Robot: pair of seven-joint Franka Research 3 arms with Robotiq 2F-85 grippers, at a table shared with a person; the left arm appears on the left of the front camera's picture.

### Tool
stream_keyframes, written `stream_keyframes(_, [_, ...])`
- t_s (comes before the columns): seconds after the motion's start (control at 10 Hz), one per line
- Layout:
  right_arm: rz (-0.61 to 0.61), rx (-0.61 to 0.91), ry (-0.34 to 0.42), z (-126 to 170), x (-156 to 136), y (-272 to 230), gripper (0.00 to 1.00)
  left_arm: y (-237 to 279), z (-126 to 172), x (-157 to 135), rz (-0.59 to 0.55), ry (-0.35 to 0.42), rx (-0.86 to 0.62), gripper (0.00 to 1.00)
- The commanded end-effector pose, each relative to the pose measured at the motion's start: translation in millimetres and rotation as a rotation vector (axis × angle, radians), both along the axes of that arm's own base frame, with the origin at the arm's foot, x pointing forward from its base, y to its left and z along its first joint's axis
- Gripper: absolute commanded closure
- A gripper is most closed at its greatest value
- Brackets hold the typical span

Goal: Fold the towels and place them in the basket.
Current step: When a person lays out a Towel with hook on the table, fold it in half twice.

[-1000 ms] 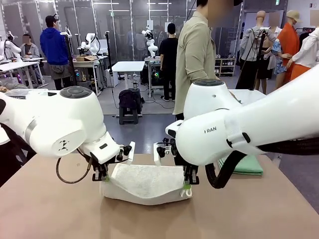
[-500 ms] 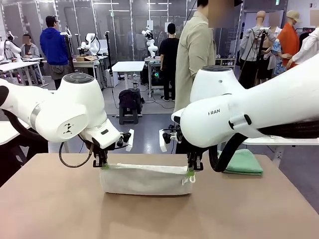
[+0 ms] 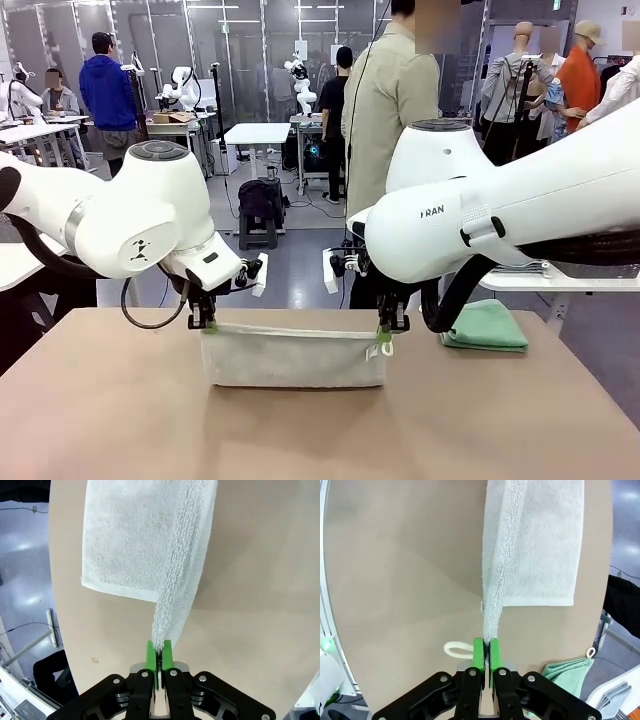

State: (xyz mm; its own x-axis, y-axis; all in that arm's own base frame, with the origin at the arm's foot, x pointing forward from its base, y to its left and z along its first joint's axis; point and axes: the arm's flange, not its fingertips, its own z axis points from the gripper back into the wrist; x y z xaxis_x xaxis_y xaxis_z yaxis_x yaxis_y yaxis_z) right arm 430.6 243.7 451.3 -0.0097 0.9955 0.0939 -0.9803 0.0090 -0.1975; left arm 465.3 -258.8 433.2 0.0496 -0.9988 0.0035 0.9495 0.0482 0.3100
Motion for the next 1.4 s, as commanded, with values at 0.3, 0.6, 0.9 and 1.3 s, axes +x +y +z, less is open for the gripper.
stream_keyframes(0.3, [-0.005,0.000,0.002,-1,-1,-1,1.00,2,-1,-2,0.001,-0.001,0.000,1.00])
stream_keyframes(0.6, [0.016,0.035,0.012,-6,14,-1,0.94,-1,3,16,0.001,0.000,-0.004,0.95])
stream_keyframes(0.9, [0.024,0.072,-0.006,-3,32,-7,0.94,2,1,42,0.027,0.002,-0.032,0.95])
stream_keyframes(1.3, [0.020,0.092,-0.014,-2,62,-16,0.94,7,2,73,0.033,0.024,-0.070,0.95])
